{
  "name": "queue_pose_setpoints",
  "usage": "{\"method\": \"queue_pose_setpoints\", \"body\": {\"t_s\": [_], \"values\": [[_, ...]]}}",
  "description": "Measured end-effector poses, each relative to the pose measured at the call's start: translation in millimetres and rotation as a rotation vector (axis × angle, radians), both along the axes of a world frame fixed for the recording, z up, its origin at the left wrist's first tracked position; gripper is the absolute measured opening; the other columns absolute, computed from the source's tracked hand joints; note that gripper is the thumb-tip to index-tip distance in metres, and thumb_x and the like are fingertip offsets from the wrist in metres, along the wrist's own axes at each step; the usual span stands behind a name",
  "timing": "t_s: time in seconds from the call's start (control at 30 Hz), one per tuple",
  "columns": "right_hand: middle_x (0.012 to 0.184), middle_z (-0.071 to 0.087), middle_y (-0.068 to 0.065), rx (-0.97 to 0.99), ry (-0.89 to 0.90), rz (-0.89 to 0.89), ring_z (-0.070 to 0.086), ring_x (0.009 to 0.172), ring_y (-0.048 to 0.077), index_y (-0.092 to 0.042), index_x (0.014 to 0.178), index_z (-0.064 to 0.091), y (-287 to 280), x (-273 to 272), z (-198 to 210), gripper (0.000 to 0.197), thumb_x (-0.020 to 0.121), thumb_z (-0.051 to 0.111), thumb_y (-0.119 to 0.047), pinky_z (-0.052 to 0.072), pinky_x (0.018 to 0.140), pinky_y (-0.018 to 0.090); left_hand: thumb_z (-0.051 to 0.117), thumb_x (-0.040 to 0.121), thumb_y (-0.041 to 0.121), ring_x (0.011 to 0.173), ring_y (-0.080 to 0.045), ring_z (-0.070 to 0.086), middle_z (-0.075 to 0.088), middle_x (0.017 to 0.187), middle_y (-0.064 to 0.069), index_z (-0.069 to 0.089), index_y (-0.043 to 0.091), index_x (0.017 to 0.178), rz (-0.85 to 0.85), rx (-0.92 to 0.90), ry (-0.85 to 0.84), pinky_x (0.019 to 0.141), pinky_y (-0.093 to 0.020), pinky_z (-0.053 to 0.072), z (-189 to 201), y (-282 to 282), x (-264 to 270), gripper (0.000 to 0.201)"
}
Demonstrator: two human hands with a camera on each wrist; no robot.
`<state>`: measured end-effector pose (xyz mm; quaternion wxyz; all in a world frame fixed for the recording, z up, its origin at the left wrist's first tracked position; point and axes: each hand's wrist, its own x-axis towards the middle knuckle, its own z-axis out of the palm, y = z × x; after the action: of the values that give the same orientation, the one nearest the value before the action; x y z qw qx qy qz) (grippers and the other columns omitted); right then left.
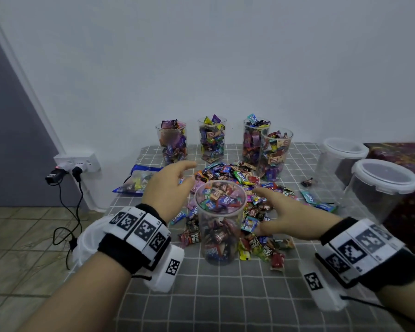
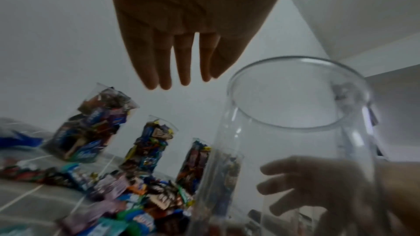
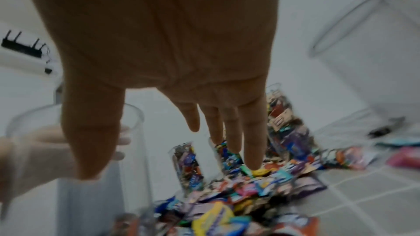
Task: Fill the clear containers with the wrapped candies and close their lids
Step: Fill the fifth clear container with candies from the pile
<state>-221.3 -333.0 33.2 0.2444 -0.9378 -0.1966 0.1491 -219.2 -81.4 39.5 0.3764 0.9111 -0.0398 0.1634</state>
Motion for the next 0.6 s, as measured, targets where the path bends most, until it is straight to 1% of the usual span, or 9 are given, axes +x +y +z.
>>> {"method": "queue_pose_setpoints", "body": {"t_s": [0.07,0.13,0.2,0.27,0.33,0.4,0.43,0.5,0.6], "values": [[0.157,0.01,-0.005,-0.149,-0.026,0.009,0.019,0.142,0.012,-0.023,0.151,0.003,-13,2,-3,0.1,0.08,0.072,-0.034,0.022,0.111,0.024,0.055,0.092,0.024,0.126,-0.015,0.045,0.048,0.137,0.003,0.05,0.025,0.133,0.0,0.159,0.1,0.105,-0.034,0.037,-7,5,3,0.041],[0.159,0.0,-0.004,-0.299,-0.029,0.031,0.015,0.143,0.015,-0.023,0.15,-0.007,-23,5,-10,0.108,0.078,0.072,-0.035,0.023,0.114,0.031,0.06,0.089,0.032,0.13,-0.015,0.039,0.039,0.145,0.003,0.041,0.024,0.139,-0.032,0.27,0.172,0.105,-0.033,0.033,-13,9,7,0.053],[0.159,-0.009,-0.002,-0.44,0.007,0.051,0.015,0.144,0.018,-0.024,0.149,-0.014,-30,7,-15,0.114,0.077,0.073,-0.037,0.026,0.114,0.034,0.065,0.084,0.04,0.132,-0.017,0.037,0.033,0.149,0.002,0.034,0.025,0.143,-0.075,0.348,0.254,0.107,-0.035,0.034,-19,12,13,0.069],[0.158,-0.015,-0.001,-0.54,0.052,0.057,0.018,0.143,0.02,-0.026,0.149,-0.017,-32,7,-20,0.119,0.075,0.075,-0.038,0.03,0.112,0.034,0.071,0.078,0.041,0.135,-0.02,0.034,0.026,0.152,-0.001,0.026,0.026,0.146,-0.119,0.431,0.356,0.108,-0.04,0.034,-28,14,20,0.083],[0.158,-0.016,0.001,-0.607,0.067,0.074,0.015,0.145,0.022,-0.028,0.149,-0.018,-30,6,-26,0.122,0.073,0.076,-0.042,0.029,0.113,0.037,0.077,0.071,0.043,0.14,-0.024,0.026,0.017,0.155,-0.005,0.019,0.029,0.149,-0.135,0.508,0.462,0.111,-0.042,0.032,-40,15,28,0.098],[0.158,-0.016,0.002,-0.652,0.079,0.084,0.009,0.146,0.023,-0.026,0.148,-0.018,-27,7,-33,0.123,0.072,0.076,-0.044,0.026,0.115,0.039,0.08,0.065,0.048,0.142,-0.026,0.02,0.012,0.156,-0.006,0.016,0.034,0.149,-0.144,0.554,0.536,0.112,-0.044,0.03,-53,14,36,0.106],[0.159,-0.015,0.002,-0.659,0.085,0.084,0.007,0.146,0.023,-0.026,0.148,-0.018,-24,8,-35,0.122,0.072,0.076,-0.045,0.026,0.115,0.04,0.08,0.062,0.05,0.142,-0.027,0.02,0.011,0.157,-0.005,0.017,0.037,0.148,-0.154,0.575,0.56,0.112,-0.046,0.03,-60,13,41,0.108],[0.159,-0.014,0.0,-0.657,0.088,0.082,0.01,0.146,0.023,-0.027,0.149,-0.017,-17,11,-36,0.121,0.074,0.076,-0.044,0.028,0.114,0.04,0.081,0.055,0.051,0.138,-0.029,0.027,0.011,0.157,-0.003,0.021,0.039,0.146,-0.175,0.619,0.592,0.109,-0.047,0.034,-72,12,50,0.11],[0.159,-0.015,0.0,-0.651,0.087,0.093,0.008,0.146,0.025,-0.029,0.148,-0.018,-4,18,-41,0.121,0.074,0.076,-0.044,0.028,0.114,0.043,0.081,0.048,0.05,0.128,-0.029,0.043,0.026,0.152,-0.005,0.03,0.038,0.143,-0.178,0.677,0.622,0.102,-0.045,0.043,-88,11,62,0.109]]}}
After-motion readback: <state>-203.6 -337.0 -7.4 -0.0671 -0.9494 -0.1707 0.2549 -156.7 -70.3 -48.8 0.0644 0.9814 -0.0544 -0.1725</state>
